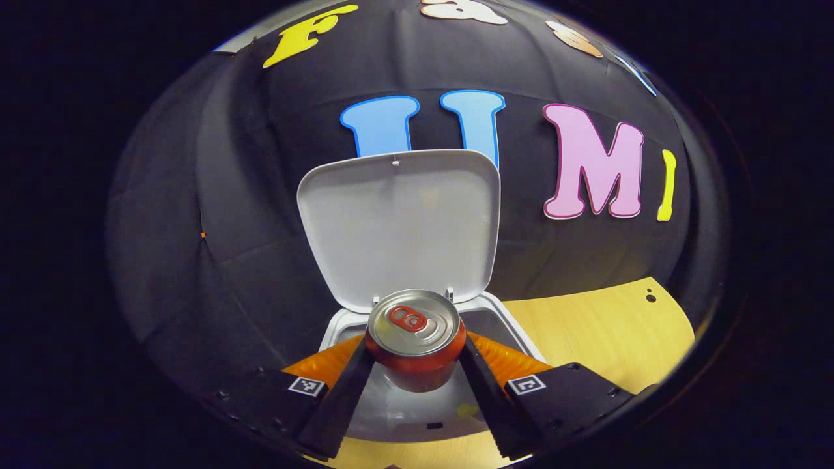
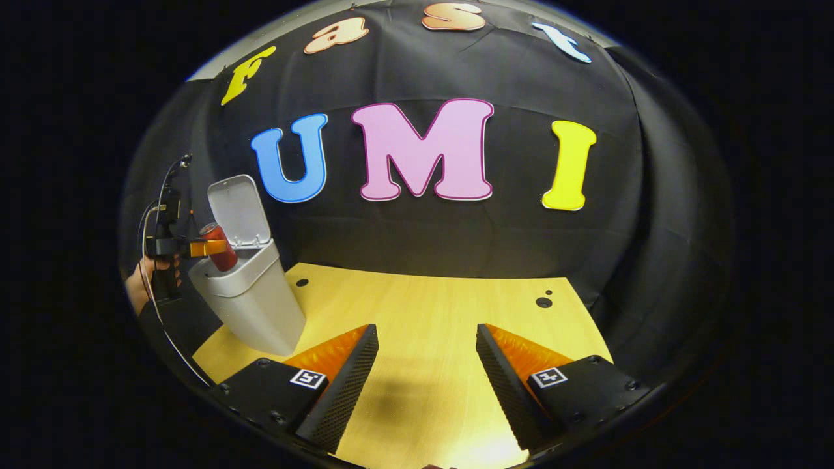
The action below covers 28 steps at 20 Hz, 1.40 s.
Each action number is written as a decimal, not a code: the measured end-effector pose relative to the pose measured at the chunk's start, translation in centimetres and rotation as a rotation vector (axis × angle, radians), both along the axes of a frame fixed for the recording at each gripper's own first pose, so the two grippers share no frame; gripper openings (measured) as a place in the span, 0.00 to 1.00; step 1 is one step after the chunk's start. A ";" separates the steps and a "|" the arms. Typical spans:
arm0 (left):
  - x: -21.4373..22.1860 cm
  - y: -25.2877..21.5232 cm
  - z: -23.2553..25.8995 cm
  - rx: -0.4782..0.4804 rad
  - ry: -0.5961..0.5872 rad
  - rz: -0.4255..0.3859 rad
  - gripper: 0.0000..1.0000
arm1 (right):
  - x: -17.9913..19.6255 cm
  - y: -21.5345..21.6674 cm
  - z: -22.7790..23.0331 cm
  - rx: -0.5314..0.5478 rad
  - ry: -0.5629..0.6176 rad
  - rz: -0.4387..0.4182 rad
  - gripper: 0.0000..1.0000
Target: Press the lid of the desktop garbage bin to open it, pick up the crumpled paper on the desktop and throw it into the bin, then pick up the pop can on the desktop and drop it into the bin, and finally close the garbage bin lid.
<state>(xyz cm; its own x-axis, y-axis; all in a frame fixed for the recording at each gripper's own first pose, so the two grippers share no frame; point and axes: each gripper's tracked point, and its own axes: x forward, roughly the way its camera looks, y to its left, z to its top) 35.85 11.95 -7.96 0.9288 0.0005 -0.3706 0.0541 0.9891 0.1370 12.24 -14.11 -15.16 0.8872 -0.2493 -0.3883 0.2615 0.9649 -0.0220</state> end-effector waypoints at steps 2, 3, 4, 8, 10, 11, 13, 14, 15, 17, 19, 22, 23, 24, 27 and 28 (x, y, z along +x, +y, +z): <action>0.0 -0.4 -0.2 0.002 0.005 -0.009 0.87 | -0.2 -0.1 -0.1 -0.004 0.005 0.000 0.98; 0.0 -0.6 -0.2 -0.001 0.004 -0.018 0.87 | -0.4 -0.2 -0.2 -0.003 0.008 -0.002 0.98; 0.1 -0.9 -0.2 0.004 0.000 -0.026 0.88 | -0.4 -0.3 -0.3 -0.002 0.010 -0.006 0.97; 0.0 -1.1 3.2 0.034 -0.101 -0.030 0.98 | -0.4 -0.8 -0.3 -0.002 0.006 -0.020 0.98; 0.1 -1.2 6.7 0.025 -0.205 -0.031 0.97 | -0.2 -1.1 -0.4 0.000 0.006 -0.025 0.97; 0.4 -1.4 8.9 0.011 -0.271 -0.033 0.97 | 0.0 -1.1 -0.4 0.005 0.007 -0.026 0.97; 1.3 -1.4 13.7 0.010 -0.400 -0.026 0.96 | 0.4 -1.0 -0.5 0.015 0.009 -0.027 0.98; 2.0 -1.4 15.7 0.017 -0.446 -0.027 0.96 | 0.5 -0.7 -0.7 0.023 0.008 -0.022 0.98; 2.8 -1.8 17.5 0.012 -0.476 -0.035 0.96 | 0.8 -0.3 -0.7 0.028 0.008 -0.016 0.98; 5.0 -1.5 20.0 -0.013 -0.494 -0.021 0.95 | 0.9 0.2 -1.4 0.024 0.018 0.002 0.98; 7.6 -0.9 21.6 -0.025 -0.475 -0.006 0.95 | 1.1 0.8 -2.0 0.023 0.029 0.017 0.98; 10.7 -0.2 19.7 0.017 -0.369 0.000 0.94 | 1.4 1.9 -2.4 0.038 0.033 0.032 0.98; 11.2 -0.4 18.2 0.014 -0.314 -0.007 0.94 | 1.4 1.9 -2.4 0.038 0.031 0.033 0.98; 11.3 -0.8 16.4 -0.007 -0.256 -0.017 0.94 | 1.4 2.0 -2.4 0.038 0.032 0.033 0.97; 10.8 -1.0 15.6 -0.058 -0.215 -0.020 0.97 | 1.5 1.7 -2.0 0.035 0.030 0.027 0.98; 10.4 -1.2 15.2 -0.063 -0.207 -0.025 0.98 | 1.5 1.7 -1.9 0.035 0.026 0.026 0.98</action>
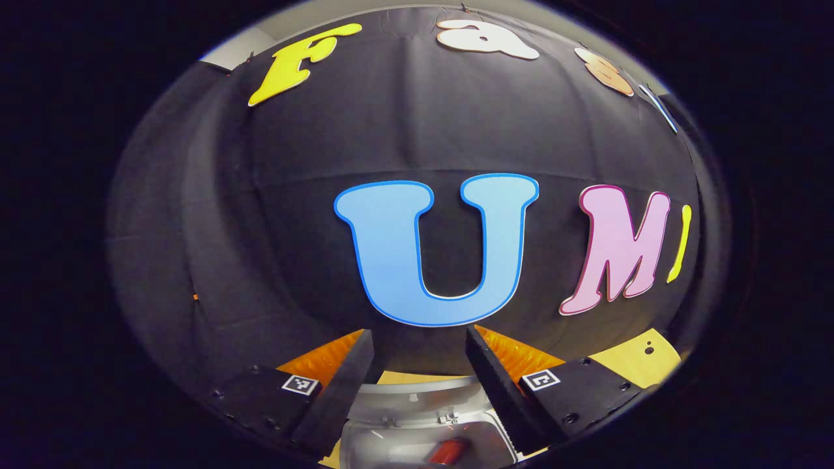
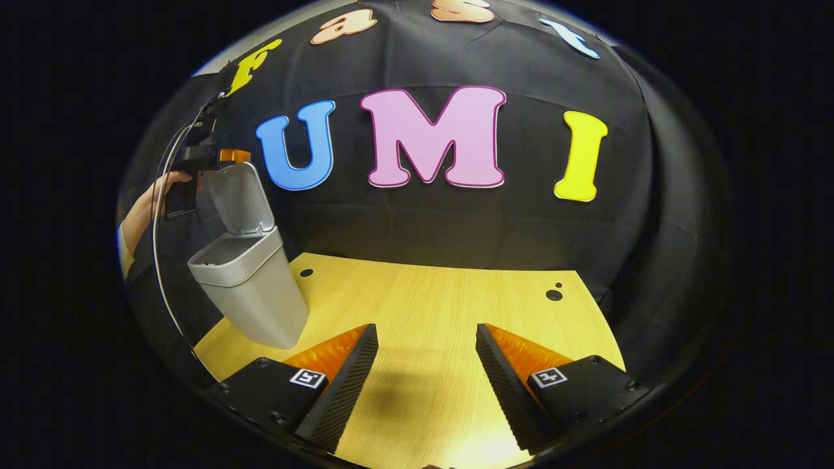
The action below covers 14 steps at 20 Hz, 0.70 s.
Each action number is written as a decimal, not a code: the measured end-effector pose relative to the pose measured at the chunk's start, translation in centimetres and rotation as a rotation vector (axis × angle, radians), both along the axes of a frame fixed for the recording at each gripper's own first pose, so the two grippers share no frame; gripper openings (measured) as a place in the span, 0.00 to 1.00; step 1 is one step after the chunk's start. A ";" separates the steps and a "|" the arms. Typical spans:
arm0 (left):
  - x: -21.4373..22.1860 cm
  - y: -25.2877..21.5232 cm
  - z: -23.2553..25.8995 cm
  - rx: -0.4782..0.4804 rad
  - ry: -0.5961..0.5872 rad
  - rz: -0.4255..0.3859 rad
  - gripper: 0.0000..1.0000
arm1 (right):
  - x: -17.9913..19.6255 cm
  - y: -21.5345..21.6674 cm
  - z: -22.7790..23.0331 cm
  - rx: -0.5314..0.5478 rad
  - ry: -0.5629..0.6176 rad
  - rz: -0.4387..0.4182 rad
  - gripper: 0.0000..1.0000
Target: Press the lid of the desktop garbage bin to open it, pick up the crumpled paper on the desktop and throw it into the bin, then pick up the pop can on the desktop and drop it into the bin, and finally close the garbage bin lid.
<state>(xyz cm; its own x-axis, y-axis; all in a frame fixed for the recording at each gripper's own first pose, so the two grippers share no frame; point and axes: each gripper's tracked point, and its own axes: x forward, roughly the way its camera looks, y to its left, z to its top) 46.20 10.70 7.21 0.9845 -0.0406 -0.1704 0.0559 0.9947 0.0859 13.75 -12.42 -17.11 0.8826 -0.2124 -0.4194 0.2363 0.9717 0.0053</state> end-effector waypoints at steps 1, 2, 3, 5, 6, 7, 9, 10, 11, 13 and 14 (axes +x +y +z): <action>-0.6 0.0 -0.8 -0.001 0.024 -0.008 0.98 | -0.1 0.0 0.2 0.000 -0.005 -0.001 0.98; -1.4 0.2 -1.6 0.001 0.051 -0.008 0.98 | -0.2 0.1 0.3 0.000 -0.009 -0.001 0.98; -2.3 0.4 -2.5 0.005 0.071 -0.010 0.97 | -0.1 0.1 0.4 -0.002 -0.011 -0.002 0.98; -4.2 0.4 -3.9 0.018 0.091 -0.028 0.95 | 0.0 0.3 0.5 -0.001 -0.016 0.005 0.98; -5.3 0.4 -4.6 0.022 0.095 -0.031 0.95 | 0.1 0.5 0.5 -0.001 -0.014 0.009 0.98; -6.2 0.2 -5.0 0.019 0.102 -0.041 0.95 | 0.3 0.6 0.4 0.001 -0.012 0.014 0.98; -7.9 -0.1 -6.6 0.021 0.143 -0.058 0.95 | 0.7 1.1 0.3 0.012 -0.014 0.025 0.97; -8.6 -0.1 -7.3 0.020 0.166 -0.062 0.94 | 0.9 1.4 0.3 0.018 -0.018 0.030 0.98; -9.1 -0.1 -8.1 0.018 0.190 -0.069 0.94 | 1.1 1.7 0.4 0.022 -0.021 0.035 0.98; -10.0 -0.1 -9.3 0.014 0.239 -0.081 0.95 | 1.3 2.2 0.1 0.023 -0.022 0.045 0.98; -10.6 -0.1 -9.5 0.013 0.255 -0.094 0.95 | 1.4 2.2 -0.1 0.020 -0.020 0.047 0.98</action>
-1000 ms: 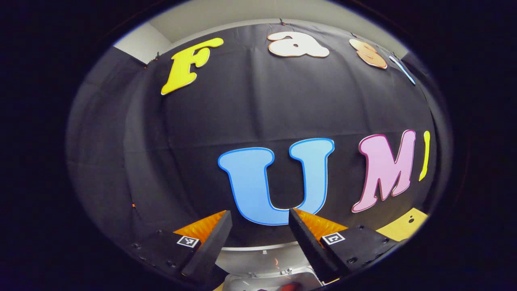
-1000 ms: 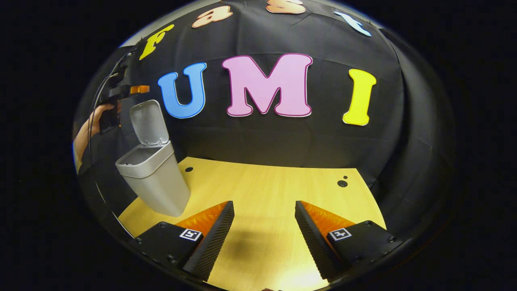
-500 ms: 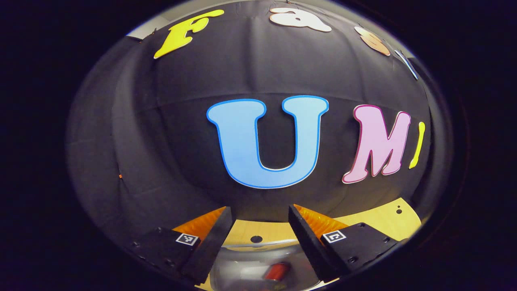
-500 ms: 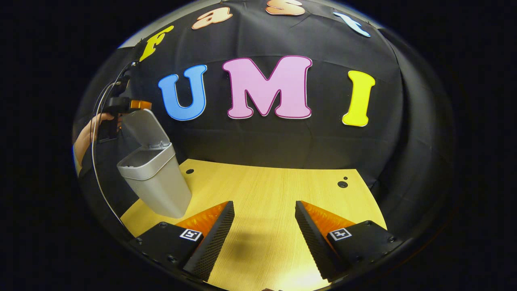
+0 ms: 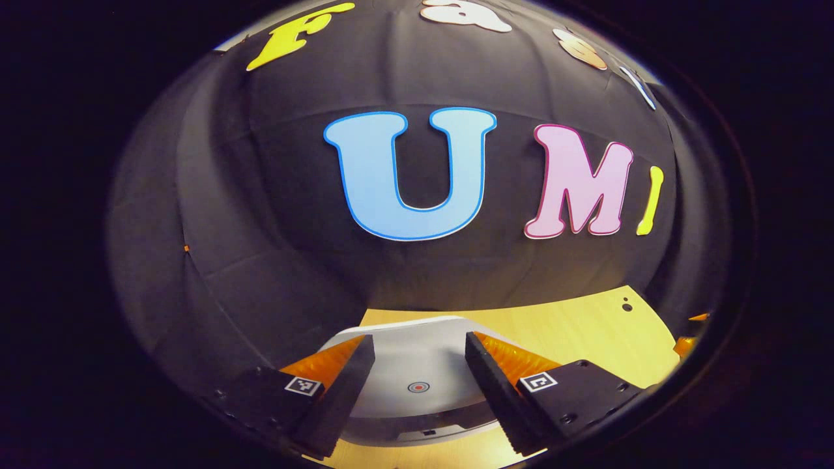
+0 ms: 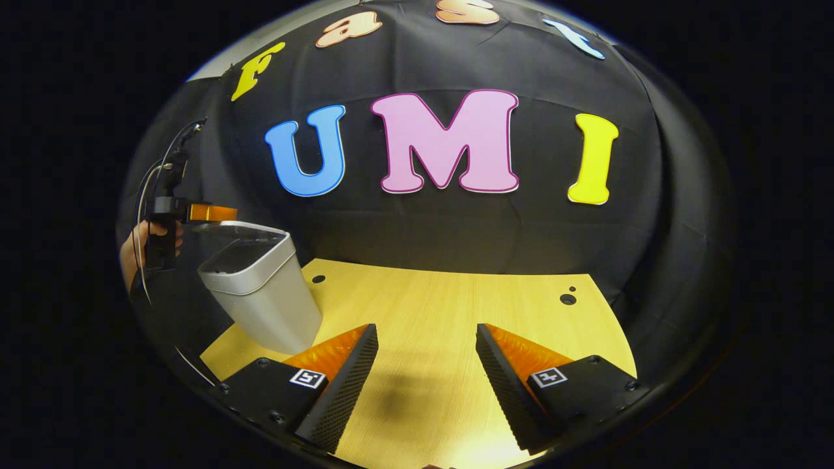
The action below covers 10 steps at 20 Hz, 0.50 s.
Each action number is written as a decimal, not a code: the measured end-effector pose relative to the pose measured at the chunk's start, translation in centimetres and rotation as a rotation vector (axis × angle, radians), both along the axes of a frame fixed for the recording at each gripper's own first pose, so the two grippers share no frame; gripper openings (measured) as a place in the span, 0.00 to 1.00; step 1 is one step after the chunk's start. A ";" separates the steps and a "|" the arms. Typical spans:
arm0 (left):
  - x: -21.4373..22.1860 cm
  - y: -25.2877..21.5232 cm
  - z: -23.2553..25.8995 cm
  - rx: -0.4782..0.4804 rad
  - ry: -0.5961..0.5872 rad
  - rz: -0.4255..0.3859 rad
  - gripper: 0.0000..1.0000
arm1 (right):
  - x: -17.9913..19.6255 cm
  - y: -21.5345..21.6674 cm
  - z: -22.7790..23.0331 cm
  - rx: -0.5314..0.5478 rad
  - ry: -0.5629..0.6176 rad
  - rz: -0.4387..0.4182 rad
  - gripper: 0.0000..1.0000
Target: Press the lid of the desktop garbage bin to open it, pick up the crumpled paper on the desktop and throw it into the bin, then pick up the pop can on the desktop and drop it into the bin, and finally close the garbage bin lid.
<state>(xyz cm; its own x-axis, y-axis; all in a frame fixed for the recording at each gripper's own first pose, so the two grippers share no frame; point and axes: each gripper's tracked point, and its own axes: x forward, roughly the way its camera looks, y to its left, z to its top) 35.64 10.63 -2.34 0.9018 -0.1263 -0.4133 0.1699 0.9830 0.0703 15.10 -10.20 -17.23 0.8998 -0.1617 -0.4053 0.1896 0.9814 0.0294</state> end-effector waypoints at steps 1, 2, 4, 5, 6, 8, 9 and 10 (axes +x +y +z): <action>-0.2 0.1 -0.4 0.005 0.019 -0.004 0.95 | 0.1 0.1 -0.2 0.001 0.000 0.003 0.98; -0.3 0.3 -0.8 0.005 0.037 -0.005 0.95 | 0.0 0.4 -0.2 0.007 -0.001 0.006 0.98; -0.9 0.3 -1.9 -0.006 0.096 -0.006 0.97 | 0.0 0.5 -0.4 0.016 0.000 0.009 0.97; -1.3 0.4 -2.9 0.001 0.139 -0.009 0.97 | -0.1 0.5 -0.5 0.017 0.000 0.010 0.98; -1.6 0.3 -3.8 0.010 0.176 -0.013 0.97 | -0.2 0.5 -0.5 0.016 0.000 0.009 0.98; -1.9 0.0 -4.8 0.018 0.205 -0.019 0.97 | -0.4 0.2 -0.5 0.018 -0.002 0.004 0.98; -1.8 -0.3 -5.0 0.009 0.200 -0.029 0.97 | -0.6 0.0 -0.4 0.018 -0.006 -0.003 0.98; -1.8 -0.2 -5.5 0.012 0.213 -0.032 0.97 | -0.8 -0.3 -0.3 0.019 -0.009 -0.009 0.98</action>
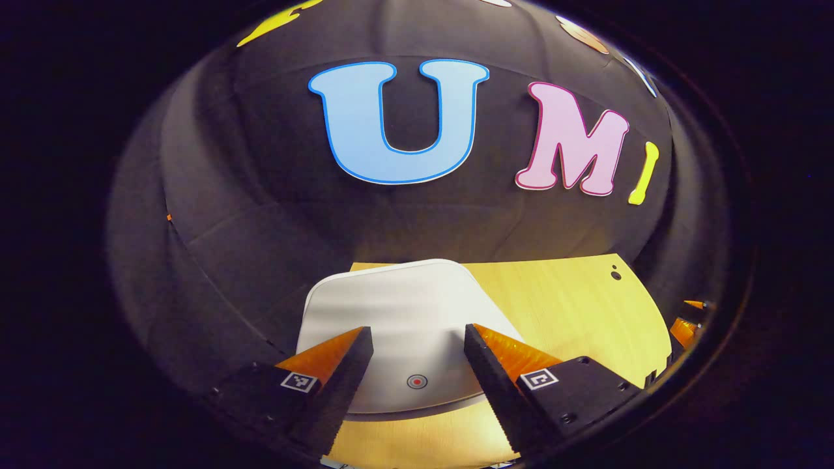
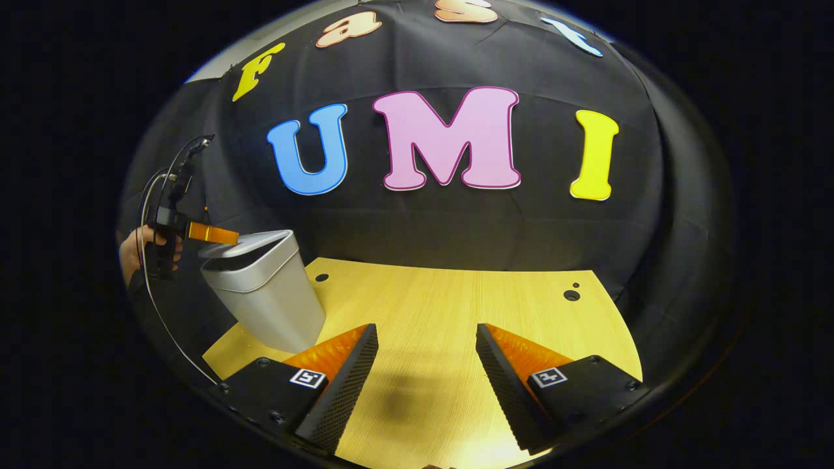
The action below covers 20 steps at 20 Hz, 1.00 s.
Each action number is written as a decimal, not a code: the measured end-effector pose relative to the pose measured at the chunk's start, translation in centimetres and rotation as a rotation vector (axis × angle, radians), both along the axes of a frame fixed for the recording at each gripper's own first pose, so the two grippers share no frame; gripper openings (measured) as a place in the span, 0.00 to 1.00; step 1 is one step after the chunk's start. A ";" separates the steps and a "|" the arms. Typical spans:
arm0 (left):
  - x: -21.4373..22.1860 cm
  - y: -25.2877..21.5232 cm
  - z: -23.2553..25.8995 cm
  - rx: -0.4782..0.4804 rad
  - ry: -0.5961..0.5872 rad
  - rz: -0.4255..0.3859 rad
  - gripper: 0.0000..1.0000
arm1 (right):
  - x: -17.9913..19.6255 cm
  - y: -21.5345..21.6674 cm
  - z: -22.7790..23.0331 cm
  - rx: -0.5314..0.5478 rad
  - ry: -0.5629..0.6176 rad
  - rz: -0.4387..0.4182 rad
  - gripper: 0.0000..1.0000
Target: Press the lid of the desktop garbage bin to open it, pick up the crumpled paper on the desktop and throw it into the bin, then pick up the pop can on the desktop and drop it into the bin, and finally close the garbage bin lid.
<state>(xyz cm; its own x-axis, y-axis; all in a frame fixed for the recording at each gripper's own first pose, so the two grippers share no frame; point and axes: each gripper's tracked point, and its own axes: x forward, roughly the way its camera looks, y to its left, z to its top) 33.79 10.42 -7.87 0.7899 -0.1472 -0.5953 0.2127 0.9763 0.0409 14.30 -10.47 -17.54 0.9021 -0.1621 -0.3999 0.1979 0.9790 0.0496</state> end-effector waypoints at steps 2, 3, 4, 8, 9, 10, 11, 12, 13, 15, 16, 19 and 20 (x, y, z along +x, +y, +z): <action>-0.5 0.2 -1.5 0.015 0.040 -0.005 0.98 | -0.4 -0.3 -0.2 0.001 0.002 -0.011 0.97; -0.8 0.3 -1.6 0.032 0.049 -0.013 0.98 | -0.6 -0.5 -0.4 -0.003 0.006 -0.014 0.96; -0.6 0.3 -1.6 0.047 0.032 -0.031 0.99 | -0.9 -0.6 -0.5 -0.007 0.010 -0.016 0.96; -0.6 -0.1 -2.2 0.064 0.092 -0.060 0.99 | -1.6 -0.5 -1.0 -0.003 0.016 -0.020 0.96; -0.5 -0.3 -2.3 0.066 0.099 -0.070 1.00 | -1.6 -0.5 -0.9 0.000 0.013 -0.020 0.96; -0.5 -0.4 -2.2 0.072 0.105 -0.090 1.00 | -1.7 -0.5 -0.8 0.001 0.011 -0.022 0.96; -0.6 -0.2 -2.5 0.074 0.101 -0.104 0.99 | -1.8 -0.4 -0.6 0.000 0.001 -0.023 0.96; -0.6 -0.1 -2.4 0.052 0.098 -0.093 0.99 | -1.7 -0.2 -0.4 -0.003 -0.005 -0.015 0.97; -0.5 -0.2 -2.5 0.028 0.082 -0.082 0.99 | -1.8 -0.1 -0.5 -0.010 0.000 -0.008 0.97; -0.6 0.0 -2.1 0.018 0.040 -0.083 0.99 | -1.9 -0.1 -0.3 -0.030 0.007 -0.003 0.97; -0.5 0.0 -2.0 0.017 0.010 -0.091 0.99 | -1.9 0.2 0.0 -0.029 0.005 0.003 0.97; -0.6 0.0 -1.5 0.013 -0.062 -0.083 0.98 | -2.1 1.0 1.7 -0.064 -0.015 0.022 0.97; -0.4 -0.2 -0.8 -0.011 -0.097 -0.070 0.98 | -2.2 1.2 2.3 -0.083 -0.018 0.027 0.97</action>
